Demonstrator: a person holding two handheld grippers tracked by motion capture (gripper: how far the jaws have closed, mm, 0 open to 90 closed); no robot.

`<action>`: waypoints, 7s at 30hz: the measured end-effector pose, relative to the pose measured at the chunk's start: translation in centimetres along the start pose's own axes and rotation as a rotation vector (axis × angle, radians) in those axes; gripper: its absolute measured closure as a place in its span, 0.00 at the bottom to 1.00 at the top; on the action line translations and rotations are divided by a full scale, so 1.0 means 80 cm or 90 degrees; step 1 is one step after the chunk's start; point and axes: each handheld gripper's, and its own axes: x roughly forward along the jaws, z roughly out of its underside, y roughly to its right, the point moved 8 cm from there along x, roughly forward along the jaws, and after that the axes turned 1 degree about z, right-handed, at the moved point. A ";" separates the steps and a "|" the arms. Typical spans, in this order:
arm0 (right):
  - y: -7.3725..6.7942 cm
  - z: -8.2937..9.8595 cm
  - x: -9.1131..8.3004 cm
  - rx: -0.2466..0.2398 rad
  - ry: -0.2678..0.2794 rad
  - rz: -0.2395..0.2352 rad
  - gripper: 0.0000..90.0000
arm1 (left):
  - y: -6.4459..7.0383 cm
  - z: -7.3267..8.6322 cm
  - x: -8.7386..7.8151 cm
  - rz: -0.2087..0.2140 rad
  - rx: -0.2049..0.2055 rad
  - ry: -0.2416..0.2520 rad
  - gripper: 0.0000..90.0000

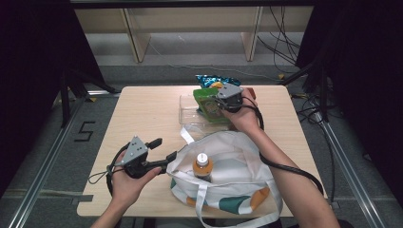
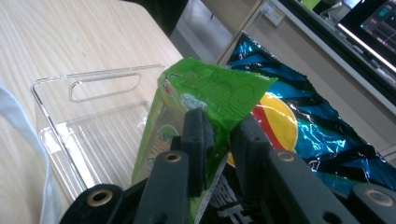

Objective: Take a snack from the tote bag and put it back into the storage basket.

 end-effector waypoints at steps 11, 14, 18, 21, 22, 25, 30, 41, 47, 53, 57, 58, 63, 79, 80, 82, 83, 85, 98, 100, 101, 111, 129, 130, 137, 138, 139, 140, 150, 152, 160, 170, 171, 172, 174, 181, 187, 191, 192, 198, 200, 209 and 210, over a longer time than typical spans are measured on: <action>0.002 0.005 0.000 0.003 -0.024 -0.011 0.84 | -0.001 0.002 0.001 0.000 0.000 -0.005 0.32; 0.003 0.010 0.001 0.006 -0.041 -0.011 0.87 | 0.000 0.002 0.002 0.003 0.000 -0.006 0.32; 0.000 0.010 0.003 0.034 -0.043 -0.013 0.82 | 0.001 0.001 0.001 0.004 0.000 -0.003 0.31; 0.001 0.002 0.000 0.038 -0.030 -0.018 0.77 | 0.000 0.001 0.001 0.003 0.000 -0.005 0.31; -0.001 0.001 -0.002 0.060 -0.031 -0.013 0.76 | 0.000 0.002 0.001 0.003 0.000 -0.005 0.31; -0.002 -0.008 -0.003 0.065 -0.018 -0.027 0.68 | 0.001 0.002 0.002 0.005 0.003 -0.008 0.31; -0.003 -0.020 0.003 0.070 -0.022 -0.028 0.63 | 0.001 0.002 0.001 0.004 0.004 -0.010 0.31; -0.009 -0.010 0.031 0.084 -0.063 -0.046 0.67 | -0.001 0.003 0.001 0.006 0.002 -0.008 0.31; -0.012 -0.006 0.030 0.092 -0.083 -0.058 0.81 | 0.001 0.003 0.003 0.009 0.005 -0.010 0.31; -0.010 -0.007 0.026 0.075 -0.080 -0.058 0.85 | 0.001 0.003 0.003 0.012 0.004 -0.006 0.31; -0.004 -0.016 0.019 0.066 -0.020 -0.038 0.86 | 0.000 0.004 0.002 0.007 0.003 -0.010 0.31; -0.003 -0.020 0.017 0.066 0.001 -0.033 0.86 | 0.000 0.003 0.002 0.006 0.005 -0.011 0.31; -0.003 -0.020 0.015 0.063 0.037 -0.022 0.86 | 0.001 0.003 0.003 0.011 0.005 -0.006 0.31; -0.010 0.004 0.020 0.043 0.001 -0.012 0.85 | 0.001 0.003 0.002 0.007 0.007 -0.009 0.31; -0.008 0.005 0.020 0.031 0.004 -0.011 0.85 | 0.001 0.003 0.002 0.007 0.007 -0.008 0.31; -0.008 0.007 0.020 0.033 0.000 -0.013 0.85 | 0.002 0.002 0.002 0.008 0.007 -0.008 0.31; -0.008 0.008 0.019 0.034 -0.009 -0.014 0.84 | 0.001 0.002 0.002 0.008 0.007 -0.007 0.31; -0.006 0.009 0.017 0.026 -0.020 -0.006 0.84 | 0.001 0.002 0.003 0.011 0.004 -0.004 0.31; 0.002 0.020 -0.012 0.072 -0.110 0.038 0.82 | 0.001 0.002 0.002 0.007 0.005 -0.007 0.31; 0.003 0.020 -0.017 0.087 -0.113 0.035 0.80 | 0.001 0.002 0.002 0.005 0.007 -0.011 0.31; 0.008 0.019 -0.020 0.078 -0.104 0.044 0.80 | 0.001 0.001 0.003 0.006 0.006 -0.009 0.31; 0.013 0.012 -0.037 0.086 -0.080 0.040 0.81 | 0.002 0.001 0.004 0.012 0.004 -0.004 0.31; 0.008 0.000 -0.078 0.159 -0.007 -0.008 0.75 | 0.006 -0.004 0.002 0.018 -0.003 0.002 0.31; 0.006 0.000 -0.080 0.164 -0.007 -0.015 0.74 | 0.006 -0.004 0.002 0.018 -0.004 0.003 0.31; 0.004 0.009 -0.104 0.214 0.006 -0.033 0.64 | 0.006 -0.006 0.002 0.021 -0.009 0.011 0.30; 0.006 0.011 -0.107 0.214 0.007 -0.029 0.63 | 0.006 -0.006 0.003 0.021 -0.010 0.012 0.30; 0.007 0.012 -0.112 0.219 0.013 -0.032 0.62 | 0.006 -0.006 0.003 0.021 -0.011 0.013 0.30; 0.006 0.014 -0.117 0.231 0.016 -0.029 0.60 | 0.006 -0.007 0.003 0.021 -0.011 0.013 0.30; 0.014 0.050 -0.158 0.295 0.007 -0.015 0.54 | 0.008 -0.014 0.006 0.022 -0.009 0.016 0.29; 0.019 0.059 -0.164 0.284 0.009 -0.010 0.53 | 0.008 -0.015 0.007 0.022 -0.009 0.016 0.29; 0.023 0.086 -0.187 0.317 0.003 0.020 0.51 | 0.013 -0.017 0.005 0.029 -0.009 0.021 0.29; 0.021 0.112 -0.208 0.347 0.006 0.048 0.50 | 0.012 -0.018 0.002 0.025 -0.012 0.028 0.29; 0.024 0.114 -0.210 0.346 0.009 0.060 0.50 | 0.012 -0.018 0.002 0.025 -0.012 0.029 0.29; 0.025 0.115 -0.212 0.335 0.010 0.052 0.50 | 0.012 -0.019 0.003 0.025 -0.009 0.028 0.29; 0.022 0.118 -0.217 0.362 0.003 0.050 0.50 | 0.012 -0.020 0.004 0.025 -0.008 0.027 0.29; 0.023 0.130 -0.231 0.370 0.006 0.061 0.50 | 0.017 -0.023 0.010 0.044 -0.001 0.033 0.29; 0.024 0.139 -0.241 0.393 0.023 0.087 0.49 | 0.023 -0.024 0.006 0.052 0.008 0.033 0.29; 0.028 0.153 -0.248 0.398 0.009 0.106 0.49 | 0.032 -0.029 0.004 0.063 0.014 0.037 0.28; 0.026 0.155 -0.249 0.413 0.008 0.098 0.50 | 0.034 -0.030 0.005 0.067 0.017 0.038 0.28; 0.028 0.169 -0.250 0.411 0.001 0.109 0.50 | 0.056 -0.028 0.012 0.096 0.027 0.028 0.28; 0.027 0.172 -0.250 0.410 -0.005 0.110 0.49 | 0.065 -0.028 0.016 0.108 0.030 0.024 0.28; 0.023 0.178 -0.244 0.392 -0.021 0.109 0.49 | 0.098 -0.020 0.043 0.156 0.045 -0.008 0.32; 0.021 0.178 -0.243 0.403 -0.020 0.100 0.49 | 0.099 -0.017 0.045 0.152 0.048 -0.016 0.32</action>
